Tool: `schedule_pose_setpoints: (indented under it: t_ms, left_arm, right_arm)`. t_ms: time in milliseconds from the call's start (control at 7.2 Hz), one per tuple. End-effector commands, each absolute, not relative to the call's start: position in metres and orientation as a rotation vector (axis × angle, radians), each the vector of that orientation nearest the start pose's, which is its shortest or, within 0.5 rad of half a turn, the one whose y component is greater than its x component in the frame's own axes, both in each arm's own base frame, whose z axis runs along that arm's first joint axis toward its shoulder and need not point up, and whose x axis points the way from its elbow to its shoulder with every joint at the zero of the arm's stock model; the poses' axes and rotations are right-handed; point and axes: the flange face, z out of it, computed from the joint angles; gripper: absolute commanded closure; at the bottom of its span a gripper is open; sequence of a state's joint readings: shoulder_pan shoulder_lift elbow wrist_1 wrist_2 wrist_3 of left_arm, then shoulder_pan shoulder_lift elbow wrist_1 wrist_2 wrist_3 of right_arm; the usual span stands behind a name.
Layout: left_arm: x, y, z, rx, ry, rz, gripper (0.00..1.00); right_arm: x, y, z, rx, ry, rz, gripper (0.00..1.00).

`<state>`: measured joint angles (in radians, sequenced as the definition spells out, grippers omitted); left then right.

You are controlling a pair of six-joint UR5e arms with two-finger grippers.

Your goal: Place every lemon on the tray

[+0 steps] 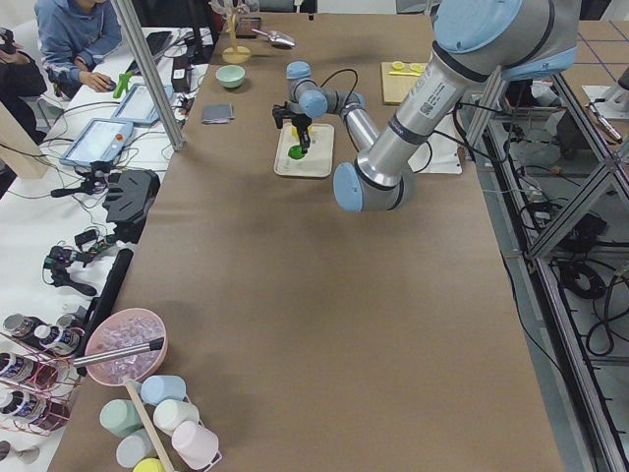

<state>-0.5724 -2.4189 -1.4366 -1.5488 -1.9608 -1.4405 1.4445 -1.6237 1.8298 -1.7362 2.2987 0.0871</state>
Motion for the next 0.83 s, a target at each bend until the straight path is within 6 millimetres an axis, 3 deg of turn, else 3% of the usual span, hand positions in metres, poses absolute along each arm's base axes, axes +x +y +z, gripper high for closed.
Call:
schedule_pose_setpoints:
  t_ms: [0,139,278,417,694]
  left_arm:
    - [0.578,-0.486,0.19,-0.114,0.781,-0.282,0.02]
    - [0.571,-0.485,0.182,-0.113,0.792,-0.282,0.02]
    - [0.552,-0.495,0.177,-0.107,0.788,-0.297,0.02]
    - [0.518,-0.516,0.19,-0.113,0.782,-0.285,0.02]
    - [0.422,-0.55,0.248,-0.14,0.817,-0.228,0.02]
  right_arm:
    - [0.048,-0.465,0.607,-0.072,-0.765,0.019,0.02]
    - [0.058,-0.464,0.608,-0.08,-0.791,0.051,0.02]
    - [0.073,-0.466,0.597,-0.082,-0.786,0.08,0.01]
    - [0.079,-0.468,0.595,-0.076,-0.781,0.089,0.01]
    - [0.086,-0.465,0.602,-0.085,-0.778,0.111,0.01]
